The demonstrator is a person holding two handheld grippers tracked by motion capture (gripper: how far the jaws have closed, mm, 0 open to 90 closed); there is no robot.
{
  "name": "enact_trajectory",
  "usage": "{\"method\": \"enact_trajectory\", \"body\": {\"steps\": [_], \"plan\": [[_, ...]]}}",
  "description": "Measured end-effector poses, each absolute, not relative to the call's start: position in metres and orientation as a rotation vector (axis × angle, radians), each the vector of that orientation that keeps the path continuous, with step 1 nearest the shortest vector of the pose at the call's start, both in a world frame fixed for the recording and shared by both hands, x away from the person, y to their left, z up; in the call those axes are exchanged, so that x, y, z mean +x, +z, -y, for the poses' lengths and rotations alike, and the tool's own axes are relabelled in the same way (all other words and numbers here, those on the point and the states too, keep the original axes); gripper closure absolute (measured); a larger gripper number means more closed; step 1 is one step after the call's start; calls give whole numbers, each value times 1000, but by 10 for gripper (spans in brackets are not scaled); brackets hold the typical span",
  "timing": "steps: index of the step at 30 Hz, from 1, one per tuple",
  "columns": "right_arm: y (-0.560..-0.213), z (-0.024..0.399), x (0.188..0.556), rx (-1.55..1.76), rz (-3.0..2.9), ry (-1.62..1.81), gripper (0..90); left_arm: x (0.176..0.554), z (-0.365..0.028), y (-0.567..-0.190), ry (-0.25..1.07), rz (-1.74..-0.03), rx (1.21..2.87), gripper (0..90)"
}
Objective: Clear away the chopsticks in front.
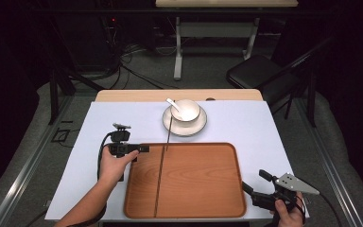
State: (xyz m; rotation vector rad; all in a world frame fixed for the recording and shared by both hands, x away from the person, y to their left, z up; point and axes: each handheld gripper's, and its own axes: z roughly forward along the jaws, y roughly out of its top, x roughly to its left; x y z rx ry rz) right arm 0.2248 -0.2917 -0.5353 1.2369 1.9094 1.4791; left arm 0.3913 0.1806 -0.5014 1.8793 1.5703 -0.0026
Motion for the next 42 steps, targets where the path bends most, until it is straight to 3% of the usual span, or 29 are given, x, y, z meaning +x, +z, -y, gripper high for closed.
{"method": "enact_trajectory", "body": {"steps": [17, 42], "plan": [[-535, 292, 225, 1238, -1915, 1481, 146, 436, -169, -504, -18, -1644, 1836, 496], [-536, 293, 225, 1234, -1911, 1487, 146, 456, -120, -507, -105, -1637, 1902, 602]]}}
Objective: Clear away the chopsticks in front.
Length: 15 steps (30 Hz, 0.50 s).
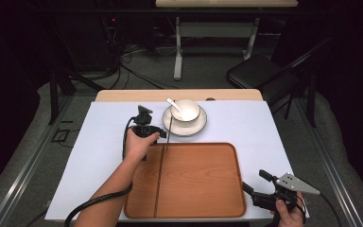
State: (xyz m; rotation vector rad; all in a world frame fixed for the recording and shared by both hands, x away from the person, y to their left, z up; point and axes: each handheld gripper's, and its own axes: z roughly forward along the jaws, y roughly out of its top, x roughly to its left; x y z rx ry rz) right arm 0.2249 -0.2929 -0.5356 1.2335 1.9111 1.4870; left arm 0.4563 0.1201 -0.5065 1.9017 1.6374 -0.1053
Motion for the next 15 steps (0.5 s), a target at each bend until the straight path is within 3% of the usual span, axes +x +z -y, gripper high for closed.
{"method": "enact_trajectory", "body": {"steps": [15], "plan": [[-536, 293, 225, 1230, -1917, 1485, 146, 463, -102, -511, -166, -1638, 1877, 635]]}}
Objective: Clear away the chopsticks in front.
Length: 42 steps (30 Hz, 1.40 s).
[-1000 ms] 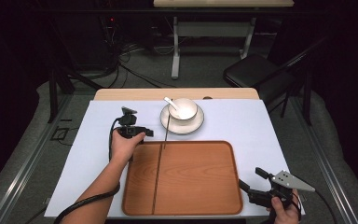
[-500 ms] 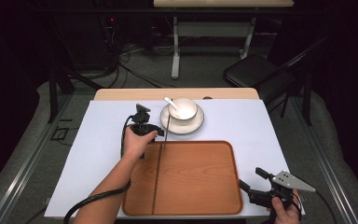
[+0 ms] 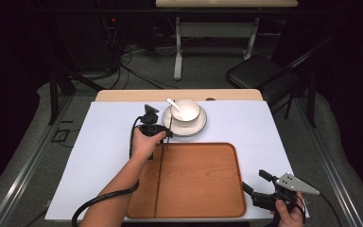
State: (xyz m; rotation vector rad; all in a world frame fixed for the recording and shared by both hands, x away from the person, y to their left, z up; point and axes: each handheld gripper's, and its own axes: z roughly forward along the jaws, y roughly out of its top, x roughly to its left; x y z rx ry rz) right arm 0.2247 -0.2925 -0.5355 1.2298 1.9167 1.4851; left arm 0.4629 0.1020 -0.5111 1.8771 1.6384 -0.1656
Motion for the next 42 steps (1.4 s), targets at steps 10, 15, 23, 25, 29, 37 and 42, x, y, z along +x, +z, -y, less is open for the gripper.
{"method": "enact_trajectory", "body": {"steps": [10, 15, 23, 25, 29, 37, 42], "plan": [[-536, 293, 225, 1228, -1913, 1489, 147, 465, -99, -514, -246, -1668, 1844, 675], [-535, 293, 225, 1232, -1912, 1491, 146, 467, -98, -518, -271, -1694, 1838, 706], [-536, 294, 225, 1235, -1910, 1492, 146, 471, -100, -521, -344, -1717, 1790, 769], [-536, 294, 225, 1234, -1910, 1491, 147, 472, -100, -522, -359, -1725, 1776, 781], [-536, 294, 225, 1231, -1912, 1492, 146, 473, -101, -524, -377, -1730, 1780, 787], [-536, 294, 224, 1226, -1912, 1491, 147, 475, -98, -528, -393, -1741, 1781, 808], [-535, 294, 224, 1222, -1909, 1490, 147, 475, -99, -529, -417, -1740, 1798, 833]]}}
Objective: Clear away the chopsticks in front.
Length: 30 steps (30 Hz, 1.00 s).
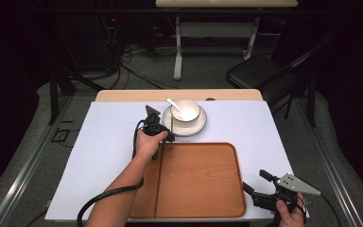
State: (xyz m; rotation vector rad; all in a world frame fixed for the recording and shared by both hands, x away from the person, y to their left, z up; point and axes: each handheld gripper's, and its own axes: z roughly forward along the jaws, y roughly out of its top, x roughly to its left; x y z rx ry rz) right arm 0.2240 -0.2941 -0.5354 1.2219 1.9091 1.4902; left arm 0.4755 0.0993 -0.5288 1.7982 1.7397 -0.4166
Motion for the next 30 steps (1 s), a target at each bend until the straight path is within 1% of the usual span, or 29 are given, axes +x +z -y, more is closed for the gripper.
{"method": "enact_trajectory", "body": {"steps": [8, 9, 18, 30], "plan": [[-536, 294, 224, 1225, -1908, 1492, 147, 475, -100, -531, -412, -1756, 1748, 848], [-536, 294, 224, 1225, -1908, 1492, 147, 476, -102, -531, -425, -1748, 1772, 850], [-536, 294, 224, 1225, -1908, 1492, 146, 473, -106, -531, -380, -1744, 1732, 859], [-536, 294, 224, 1229, -1910, 1492, 147, 468, -128, -526, -349, -1784, 1688, 859]]}}
